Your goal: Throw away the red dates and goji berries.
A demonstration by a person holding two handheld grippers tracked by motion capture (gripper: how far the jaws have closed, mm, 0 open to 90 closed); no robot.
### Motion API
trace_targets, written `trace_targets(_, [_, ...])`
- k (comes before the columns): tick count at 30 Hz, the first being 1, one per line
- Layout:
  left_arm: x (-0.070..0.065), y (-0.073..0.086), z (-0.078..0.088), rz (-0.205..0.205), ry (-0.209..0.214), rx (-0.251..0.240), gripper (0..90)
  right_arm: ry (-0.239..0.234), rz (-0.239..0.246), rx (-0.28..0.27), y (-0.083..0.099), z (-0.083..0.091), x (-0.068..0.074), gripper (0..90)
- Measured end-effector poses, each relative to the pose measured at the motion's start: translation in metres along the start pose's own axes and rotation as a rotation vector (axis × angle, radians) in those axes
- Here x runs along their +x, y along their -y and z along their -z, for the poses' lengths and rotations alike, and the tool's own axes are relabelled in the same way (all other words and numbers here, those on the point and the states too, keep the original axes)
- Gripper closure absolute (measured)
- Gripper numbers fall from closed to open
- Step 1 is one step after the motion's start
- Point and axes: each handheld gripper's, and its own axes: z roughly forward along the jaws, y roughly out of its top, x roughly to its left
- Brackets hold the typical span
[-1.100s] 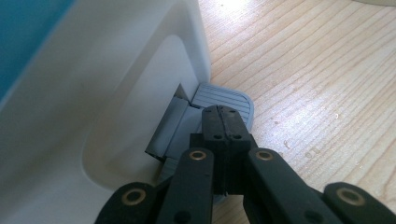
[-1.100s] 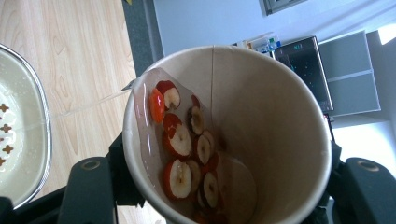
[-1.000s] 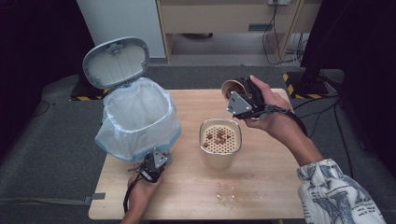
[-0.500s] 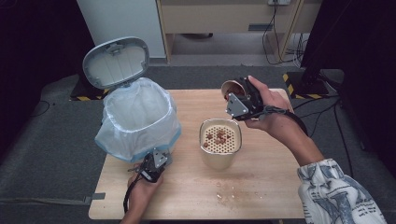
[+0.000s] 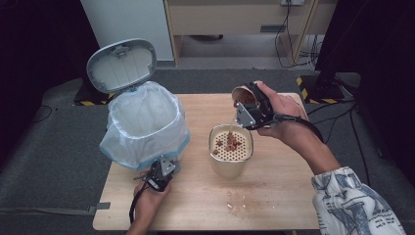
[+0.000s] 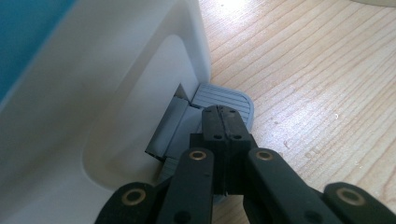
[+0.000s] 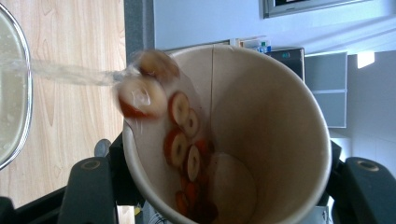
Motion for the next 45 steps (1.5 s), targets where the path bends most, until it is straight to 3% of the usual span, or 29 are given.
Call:
trace_targets(21, [0.0, 0.0, 0.0, 0.0, 0.0, 0.0, 89.7, 0.011, 0.014, -0.001, -0.001, 0.002, -0.002, 34.0])
trace_targets(30, [0.0, 0.0, 0.0, 0.001, 0.001, 0.0, 89.7, 0.028, 0.02, -0.001, -0.003, 0.006, -0.011, 34.1])
trace_targets(36, [0.0, 0.0, 0.0, 0.002, 0.0, 0.0, 89.7, 0.06, 0.078, 0.018, -0.006, 0.009, -0.017, 34.2])
trace_targets(45, [0.0, 0.0, 0.0, 0.002, 0.0, 0.0, 89.7, 0.082, 0.178, 0.048, -0.01, 0.007, -0.016, 34.3])
